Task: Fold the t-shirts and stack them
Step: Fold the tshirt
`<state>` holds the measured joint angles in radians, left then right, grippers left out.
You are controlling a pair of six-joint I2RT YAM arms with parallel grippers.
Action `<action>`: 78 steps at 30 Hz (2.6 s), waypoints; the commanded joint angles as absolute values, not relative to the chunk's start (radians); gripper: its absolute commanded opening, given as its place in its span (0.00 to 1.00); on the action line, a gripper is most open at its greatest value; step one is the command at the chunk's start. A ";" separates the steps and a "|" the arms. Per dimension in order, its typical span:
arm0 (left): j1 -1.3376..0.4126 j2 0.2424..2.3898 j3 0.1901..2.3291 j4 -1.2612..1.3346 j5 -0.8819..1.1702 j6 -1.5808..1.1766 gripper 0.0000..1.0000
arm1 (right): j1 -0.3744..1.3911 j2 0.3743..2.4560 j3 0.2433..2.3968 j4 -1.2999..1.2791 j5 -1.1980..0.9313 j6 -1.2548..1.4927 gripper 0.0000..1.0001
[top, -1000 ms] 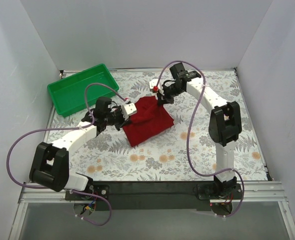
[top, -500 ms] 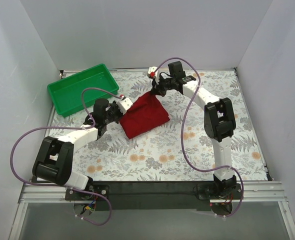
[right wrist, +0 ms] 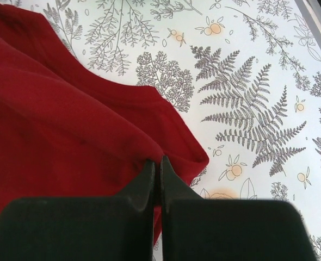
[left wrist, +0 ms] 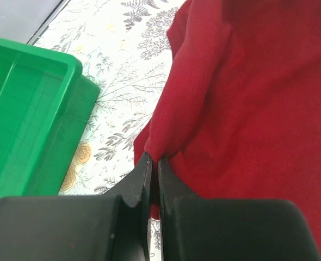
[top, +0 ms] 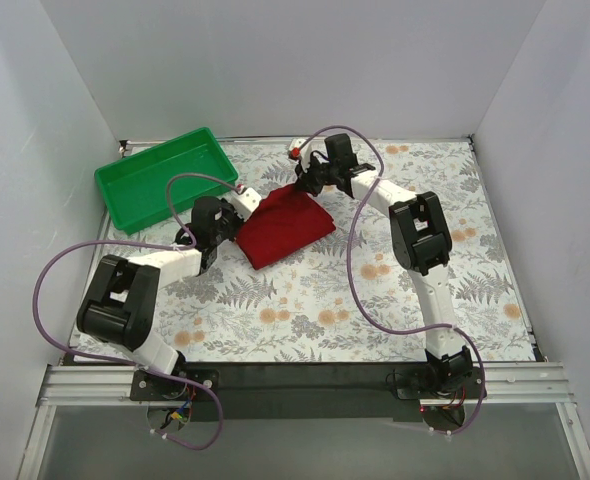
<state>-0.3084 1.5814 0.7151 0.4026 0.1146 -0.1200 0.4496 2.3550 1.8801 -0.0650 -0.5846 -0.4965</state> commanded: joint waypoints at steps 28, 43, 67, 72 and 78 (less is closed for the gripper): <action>-0.304 1.561 0.759 0.351 -0.182 -0.219 0.00 | 0.472 2.365 1.881 0.210 -0.454 -0.256 0.01; -0.305 1.710 0.906 0.218 -0.291 -0.290 0.13 | 0.489 2.387 1.904 0.218 -0.368 -0.198 0.41; -0.282 1.169 0.652 -0.042 0.123 -1.198 0.90 | 0.365 2.183 1.542 0.078 -0.652 0.112 0.75; -0.282 1.128 0.542 0.028 0.137 -1.316 0.88 | 0.364 2.229 1.562 0.038 -0.663 0.155 0.73; -0.281 1.019 0.488 0.034 0.097 -1.355 0.88 | 0.370 2.287 1.589 -0.044 -0.704 0.143 0.63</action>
<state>-0.2886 1.0874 0.4992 -0.0109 0.1059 -1.2999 0.3645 2.2547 1.5608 0.0395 -0.6712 0.1337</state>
